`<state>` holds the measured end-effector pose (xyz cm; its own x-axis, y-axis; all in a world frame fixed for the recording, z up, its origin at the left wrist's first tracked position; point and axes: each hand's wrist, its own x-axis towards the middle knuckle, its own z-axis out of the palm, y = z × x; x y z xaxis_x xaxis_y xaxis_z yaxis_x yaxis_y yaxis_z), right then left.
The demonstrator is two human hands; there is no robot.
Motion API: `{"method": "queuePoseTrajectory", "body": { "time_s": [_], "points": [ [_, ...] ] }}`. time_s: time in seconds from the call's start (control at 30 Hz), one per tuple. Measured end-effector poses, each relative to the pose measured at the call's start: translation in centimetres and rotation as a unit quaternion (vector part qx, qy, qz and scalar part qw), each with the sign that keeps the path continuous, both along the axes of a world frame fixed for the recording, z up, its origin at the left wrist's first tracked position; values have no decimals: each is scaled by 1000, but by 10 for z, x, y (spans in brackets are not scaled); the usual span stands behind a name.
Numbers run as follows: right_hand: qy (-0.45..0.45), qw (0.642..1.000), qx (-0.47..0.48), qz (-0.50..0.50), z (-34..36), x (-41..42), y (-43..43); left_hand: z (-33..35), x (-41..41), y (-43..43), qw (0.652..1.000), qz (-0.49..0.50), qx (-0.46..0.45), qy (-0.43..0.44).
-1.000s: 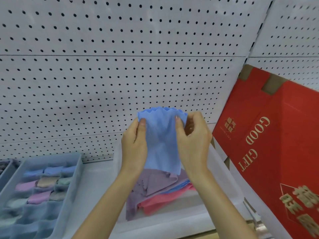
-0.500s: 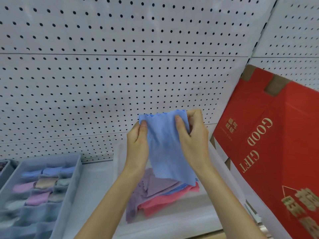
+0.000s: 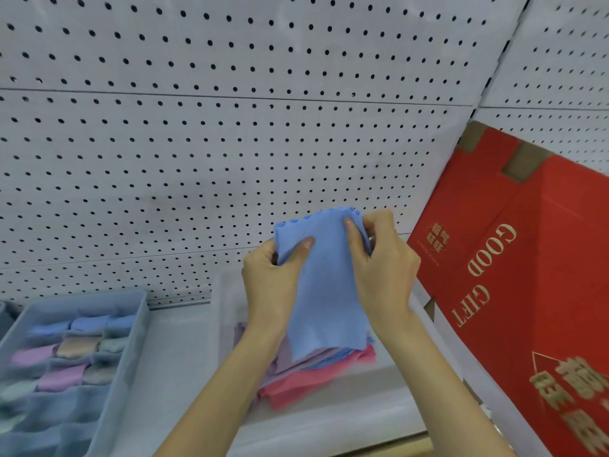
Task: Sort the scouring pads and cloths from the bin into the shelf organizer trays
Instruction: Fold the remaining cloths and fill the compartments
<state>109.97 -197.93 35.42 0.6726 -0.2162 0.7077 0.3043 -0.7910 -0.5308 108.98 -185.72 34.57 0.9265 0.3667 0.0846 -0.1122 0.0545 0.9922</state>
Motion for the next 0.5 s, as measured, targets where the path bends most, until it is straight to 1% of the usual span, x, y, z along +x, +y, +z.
{"method": "queuePoseTrajectory", "body": {
  "time_s": [0.03, 0.07, 0.1, 0.17, 0.23, 0.33, 0.4, 0.5],
  "points": [
    [-15, 1000, -14, -7, -1, 1, 0, 0, 1, 1, 1000, -1, 27, -11],
    [-15, 1000, -4, 6, 0, 0, 2, 0, 2, 1, 999, -2, 49, -21],
    [0, 999, 29, 29, 2, -2, 4, 0, 2, 0, 998, -4, 64, -29],
    [63, 986, 127, 91, 4, -4, 9, 0, 3, 0, 996, -17, 70, -43],
    [123, 964, 191, 141, 8, -4, 12, 0, 3, 1, 997, -43, 50, -46],
    [181, 919, 275, 216, 15, -6, 19, 0, 0, 2, 993, -110, -6, -42],
    [197, 899, 300, 250, 17, -7, 23, -2, -2, 2, 987, -149, -36, -40],
    [209, 889, 306, 268, 19, -9, 27, -3, -4, 2, 984, -163, -54, -44]
  ]
}}
